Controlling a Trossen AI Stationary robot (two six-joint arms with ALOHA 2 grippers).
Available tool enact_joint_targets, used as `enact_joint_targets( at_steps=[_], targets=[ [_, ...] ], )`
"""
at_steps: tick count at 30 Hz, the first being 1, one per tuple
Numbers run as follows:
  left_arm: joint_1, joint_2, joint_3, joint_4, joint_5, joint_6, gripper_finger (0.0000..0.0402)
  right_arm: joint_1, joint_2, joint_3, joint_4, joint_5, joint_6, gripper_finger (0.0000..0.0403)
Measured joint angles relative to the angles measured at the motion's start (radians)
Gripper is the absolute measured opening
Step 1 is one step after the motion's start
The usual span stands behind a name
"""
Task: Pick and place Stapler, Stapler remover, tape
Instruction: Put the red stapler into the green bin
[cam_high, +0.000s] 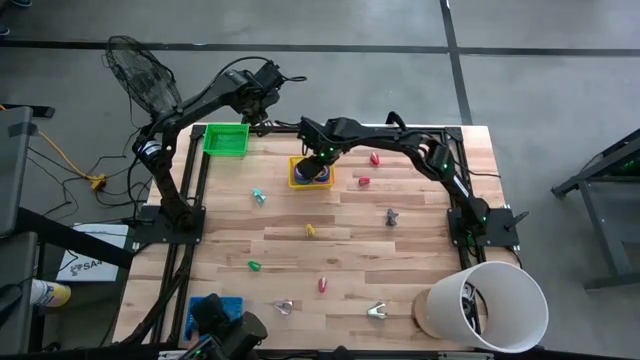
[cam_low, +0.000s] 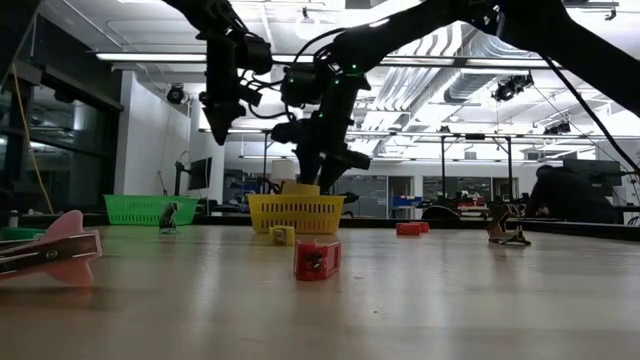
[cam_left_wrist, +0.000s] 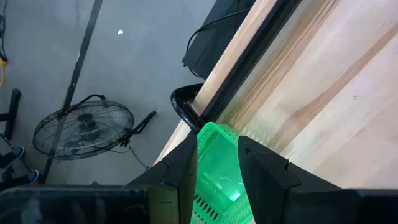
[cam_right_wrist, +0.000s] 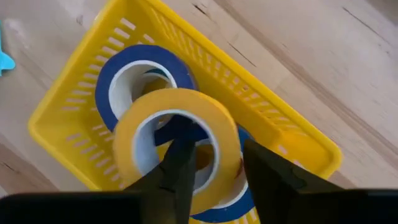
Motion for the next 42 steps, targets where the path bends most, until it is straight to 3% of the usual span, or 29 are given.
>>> enact_joint_targets(
  at_steps=[10, 19, 25, 34, 42],
  targets=[
    [0.000, 0.000, 0.000, 0.000, 0.033, 0.000, 0.0113, -0.022, -0.113, 0.002, -0.102, 0.007, -0.088, 0.0194],
    [0.000, 0.000, 0.000, 0.001, 0.066, 0.001, 0.0113, -0.028, -0.179, 0.002, -0.394, 0.090, -0.524, 0.0199],
    [0.000, 0.000, 0.000, -0.008, 0.088, 0.005, 0.0113, -0.031, -0.179, -0.083, -0.471, 0.132, -0.660, 0.0199],
    [0.000, 0.000, 0.000, -0.044, 0.106, 0.008, 0.0113, -0.034, -0.178, -0.304, -0.414, 0.090, -0.761, 0.0199],
    [0.000, 0.000, 0.000, -0.042, 0.114, 0.008, 0.0113, -0.035, -0.179, -0.403, -0.320, 0.079, -0.871, 0.0199]
  ],
)
